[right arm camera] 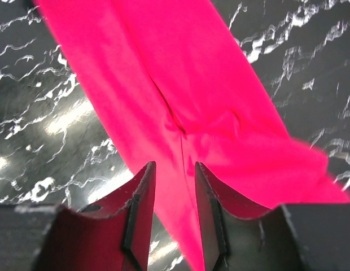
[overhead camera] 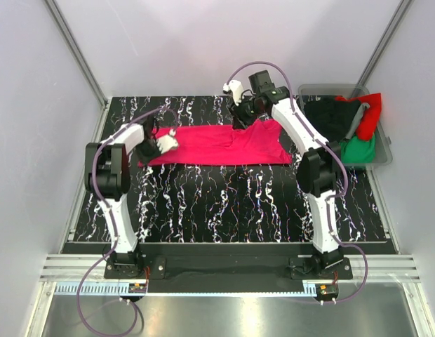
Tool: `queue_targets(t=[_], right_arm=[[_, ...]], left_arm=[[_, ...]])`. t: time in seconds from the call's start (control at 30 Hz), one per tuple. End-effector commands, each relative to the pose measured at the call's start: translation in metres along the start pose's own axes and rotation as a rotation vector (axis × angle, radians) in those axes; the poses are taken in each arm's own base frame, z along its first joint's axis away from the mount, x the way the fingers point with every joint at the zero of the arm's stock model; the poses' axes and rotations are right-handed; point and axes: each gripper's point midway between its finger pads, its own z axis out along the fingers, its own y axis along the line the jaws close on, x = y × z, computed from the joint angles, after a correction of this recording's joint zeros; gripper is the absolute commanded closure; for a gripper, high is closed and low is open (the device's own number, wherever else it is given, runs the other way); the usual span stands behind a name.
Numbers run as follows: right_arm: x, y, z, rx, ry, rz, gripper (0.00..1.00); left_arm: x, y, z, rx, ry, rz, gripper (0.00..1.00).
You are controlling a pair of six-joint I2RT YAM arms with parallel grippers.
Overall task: Fold and stack the t-shirts
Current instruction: Fold the tshirt
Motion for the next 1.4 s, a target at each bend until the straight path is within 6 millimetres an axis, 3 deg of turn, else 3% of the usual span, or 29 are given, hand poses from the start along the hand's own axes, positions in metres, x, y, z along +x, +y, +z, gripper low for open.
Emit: queue_targets(t=[0.0, 0.03, 0.07, 0.1, 0.13, 0.2, 0.3, 0.47, 0.63, 0.83, 0.97, 1.0, 1.07, 1.13, 1.17, 1.23, 1.27, 1.37], right_arm=[[-0.008, 0.005, -0.043, 0.061, -0.019, 0.035, 0.59], [-0.008, 0.009, -0.053, 0.068, -0.023, 0.059, 0.59], [-0.002, 0.012, -0.054, 0.064, -0.011, 0.092, 0.59], [0.017, 0.019, -0.051, 0.048, 0.028, 0.154, 0.59], [0.022, 0.02, -0.057, 0.051, 0.032, 0.174, 0.59], [0.043, 0.025, -0.053, 0.04, 0.077, 0.228, 0.59], [0.058, 0.023, -0.05, 0.037, 0.107, 0.289, 0.59], [0.074, 0.013, -0.024, 0.026, 0.148, 0.366, 0.6], [0.088, -0.007, 0.005, 0.061, 0.18, 0.397, 0.6], [0.105, -0.038, 0.04, 0.112, 0.206, 0.444, 0.59], [0.104, -0.056, 0.054, 0.158, 0.198, 0.443, 0.59], [0.113, -0.059, 0.064, 0.164, 0.214, 0.452, 0.59], [0.106, -0.068, 0.068, 0.193, 0.192, 0.457, 0.59], [0.11, -0.073, 0.08, 0.227, 0.206, 0.448, 0.59], [0.102, -0.077, 0.082, 0.244, 0.184, 0.43, 0.58], [0.106, -0.08, 0.092, 0.257, 0.19, 0.426, 0.57], [0.097, -0.082, 0.095, 0.262, 0.165, 0.408, 0.56], [0.096, -0.084, 0.112, 0.252, 0.147, 0.399, 0.54]], left_arm=[[0.018, -0.053, -0.037, 0.091, 0.018, 0.024, 1.0], [0.02, -0.066, -0.042, 0.116, 0.012, 0.038, 1.0], [0.027, -0.091, -0.041, 0.168, 0.03, 0.056, 1.0], [0.03, -0.104, -0.054, 0.176, 0.024, 0.067, 1.0], [0.032, -0.118, -0.057, 0.2, 0.024, 0.072, 1.0], [0.039, -0.151, -0.066, 0.248, 0.043, 0.094, 1.0], [0.038, -0.194, -0.084, 0.337, 0.026, 0.096, 1.0], [0.022, -0.25, -0.106, 0.441, -0.016, 0.121, 1.0], [0.003, -0.292, -0.119, 0.552, 0.004, 0.111, 0.99], [-0.02, -0.332, -0.131, 0.64, -0.001, 0.143, 0.98], [-0.031, -0.347, -0.136, 0.673, -0.01, 0.185, 0.97], [-0.033, -0.348, -0.136, 0.671, -0.012, 0.2, 0.97], [-0.043, -0.352, -0.134, 0.671, -0.02, 0.242, 0.97], [-0.056, -0.357, -0.137, 0.671, -0.037, 0.279, 0.97], [-0.061, -0.36, -0.134, 0.68, -0.026, 0.282, 0.97], [-0.079, -0.367, -0.14, 0.693, -0.054, 0.305, 0.97], [-0.085, -0.369, -0.135, 0.694, -0.042, 0.306, 0.97], [-0.107, -0.374, -0.128, 0.689, -0.036, 0.327, 0.96]])
